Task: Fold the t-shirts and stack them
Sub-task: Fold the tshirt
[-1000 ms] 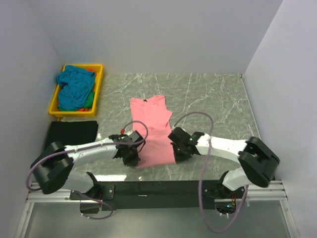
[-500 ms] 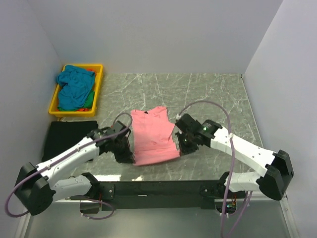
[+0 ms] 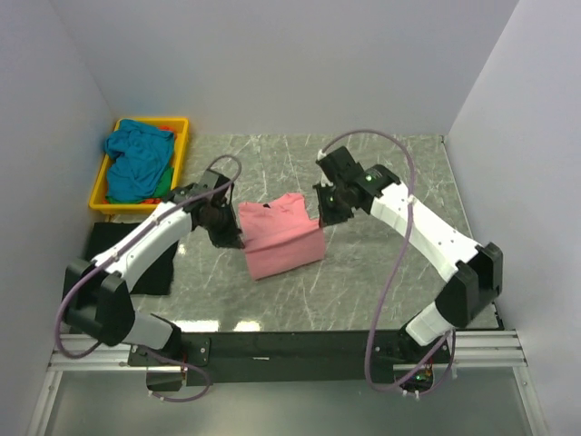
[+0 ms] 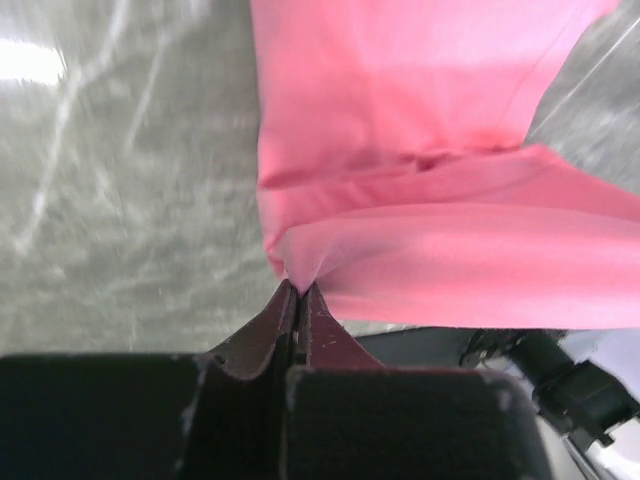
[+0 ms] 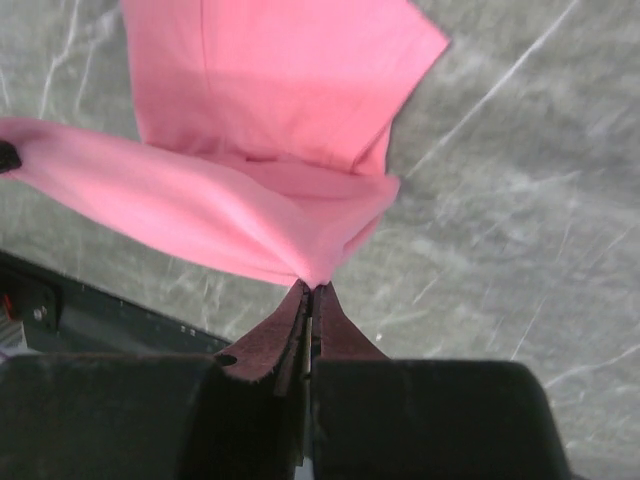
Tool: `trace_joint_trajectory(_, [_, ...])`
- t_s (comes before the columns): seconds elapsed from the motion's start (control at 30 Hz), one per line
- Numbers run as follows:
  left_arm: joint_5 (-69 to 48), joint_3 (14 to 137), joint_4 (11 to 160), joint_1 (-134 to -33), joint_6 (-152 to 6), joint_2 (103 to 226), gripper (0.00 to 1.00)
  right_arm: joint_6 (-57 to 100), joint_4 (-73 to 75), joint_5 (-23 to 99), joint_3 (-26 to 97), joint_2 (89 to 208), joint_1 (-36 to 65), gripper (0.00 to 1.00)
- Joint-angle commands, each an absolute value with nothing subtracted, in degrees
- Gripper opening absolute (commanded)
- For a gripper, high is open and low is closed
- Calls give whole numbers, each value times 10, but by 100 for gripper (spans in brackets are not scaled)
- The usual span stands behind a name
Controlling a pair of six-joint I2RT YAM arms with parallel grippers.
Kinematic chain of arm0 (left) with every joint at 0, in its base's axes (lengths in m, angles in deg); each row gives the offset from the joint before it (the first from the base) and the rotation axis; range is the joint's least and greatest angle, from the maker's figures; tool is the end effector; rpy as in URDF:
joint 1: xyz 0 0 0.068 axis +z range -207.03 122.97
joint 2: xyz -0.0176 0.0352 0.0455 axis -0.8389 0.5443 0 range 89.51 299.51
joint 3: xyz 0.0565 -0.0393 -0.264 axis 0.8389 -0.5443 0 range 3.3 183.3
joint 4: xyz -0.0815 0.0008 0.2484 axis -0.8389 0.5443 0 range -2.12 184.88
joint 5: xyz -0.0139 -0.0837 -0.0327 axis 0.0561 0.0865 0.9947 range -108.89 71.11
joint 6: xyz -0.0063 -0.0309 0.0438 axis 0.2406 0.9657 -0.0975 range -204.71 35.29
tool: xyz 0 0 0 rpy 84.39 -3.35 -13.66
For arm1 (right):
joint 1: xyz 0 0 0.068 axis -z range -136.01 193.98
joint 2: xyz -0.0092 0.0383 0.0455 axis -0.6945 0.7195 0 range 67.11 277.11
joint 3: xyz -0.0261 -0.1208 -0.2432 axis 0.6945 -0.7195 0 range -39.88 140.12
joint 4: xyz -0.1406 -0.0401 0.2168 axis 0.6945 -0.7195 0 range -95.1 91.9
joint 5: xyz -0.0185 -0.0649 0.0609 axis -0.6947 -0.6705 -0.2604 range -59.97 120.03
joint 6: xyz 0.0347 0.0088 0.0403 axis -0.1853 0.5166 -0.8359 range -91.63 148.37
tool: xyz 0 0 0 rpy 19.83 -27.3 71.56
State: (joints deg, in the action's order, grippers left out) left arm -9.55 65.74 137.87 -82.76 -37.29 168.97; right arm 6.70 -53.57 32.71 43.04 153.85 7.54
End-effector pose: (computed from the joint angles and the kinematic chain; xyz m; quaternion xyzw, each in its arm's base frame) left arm 0.2372 -0.1207 0.2582 -0.1678 0.9623 -0.1824 0.1119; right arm 0.2478 0.1853 0.3265 -0.1302 0.9552 0.1483 0.2205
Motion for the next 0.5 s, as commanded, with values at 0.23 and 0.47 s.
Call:
trace_joint_trajectory(0.23, [-141,771,1363,-758,-450,1799,1,133,-518,324,597,1676,137,0])
trace_joint_trajectory(0.47, [-163,818,1323,-725,-464,1880,1,140,-498,329,690,1781,152,0])
